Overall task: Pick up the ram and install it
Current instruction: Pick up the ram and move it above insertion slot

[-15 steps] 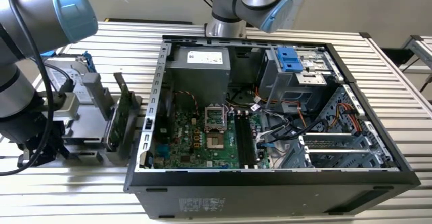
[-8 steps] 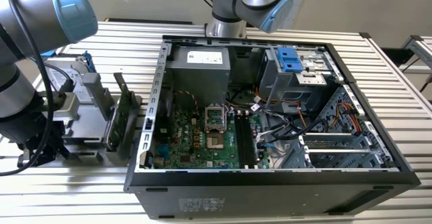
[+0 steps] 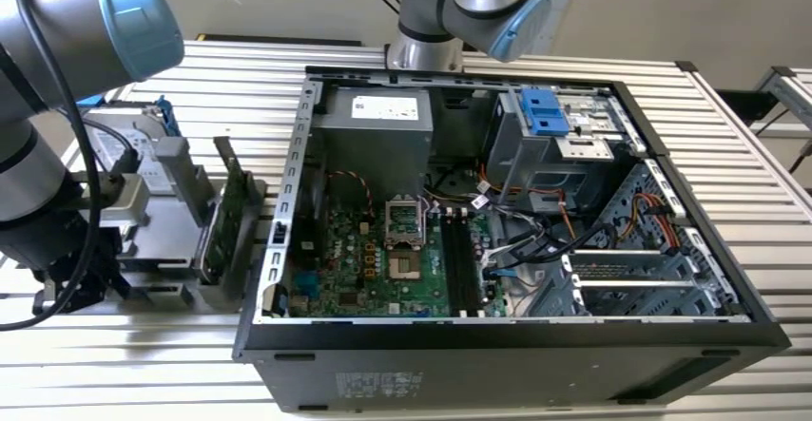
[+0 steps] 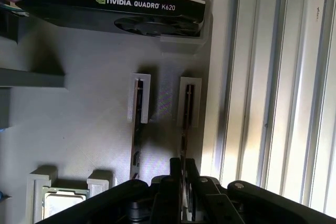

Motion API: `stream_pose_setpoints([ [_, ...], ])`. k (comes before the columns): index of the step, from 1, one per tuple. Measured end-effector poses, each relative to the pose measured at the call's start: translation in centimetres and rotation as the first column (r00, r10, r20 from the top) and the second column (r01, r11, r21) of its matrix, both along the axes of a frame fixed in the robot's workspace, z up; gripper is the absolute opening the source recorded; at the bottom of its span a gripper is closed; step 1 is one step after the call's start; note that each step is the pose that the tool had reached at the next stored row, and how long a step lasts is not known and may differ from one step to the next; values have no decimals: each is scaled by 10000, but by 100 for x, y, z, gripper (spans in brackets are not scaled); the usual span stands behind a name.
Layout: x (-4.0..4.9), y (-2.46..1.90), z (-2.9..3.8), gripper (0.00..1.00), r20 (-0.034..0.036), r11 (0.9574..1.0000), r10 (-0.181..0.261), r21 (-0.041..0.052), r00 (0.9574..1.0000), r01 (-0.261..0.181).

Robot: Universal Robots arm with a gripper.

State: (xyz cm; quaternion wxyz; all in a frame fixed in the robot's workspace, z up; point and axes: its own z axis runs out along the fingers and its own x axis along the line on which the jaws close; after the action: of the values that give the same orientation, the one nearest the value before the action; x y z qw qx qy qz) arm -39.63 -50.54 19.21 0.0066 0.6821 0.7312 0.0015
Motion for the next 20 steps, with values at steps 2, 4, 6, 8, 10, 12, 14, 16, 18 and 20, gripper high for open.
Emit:
stream_pose_setpoints([
  [2, 0, 0, 0, 0, 0, 10000, 0, -1, 10000, 0],
  [4, 0, 0, -1, 0, 0, 10000, 0, 0, 10000, 0],
  [6, 0, 0, -1, 0, 0, 10000, 0, 0, 10000, 0],
  [8, 0, 0, -2, 0, 0, 10000, 0, 0, 10000, 0],
  [10, 0, 0, -1, 0, 1, 10000, 0, 1, 10000, 0],
  [12, 1, 1, 5, 0, 7, 10000, -1, 5, 10000, 1],
  [14, 0, 0, 19, 0, 3, 10000, 0, 1, 10000, 0],
  [16, 0, 0, 35, 0, 2, 10000, 0, -1, 10000, 0],
  [18, 0, 0, 52, 0, 0, 10000, 0, -2, 10000, 0],
  [20, 0, 0, 68, 0, 1, 10000, 0, -3, 10000, 0],
])
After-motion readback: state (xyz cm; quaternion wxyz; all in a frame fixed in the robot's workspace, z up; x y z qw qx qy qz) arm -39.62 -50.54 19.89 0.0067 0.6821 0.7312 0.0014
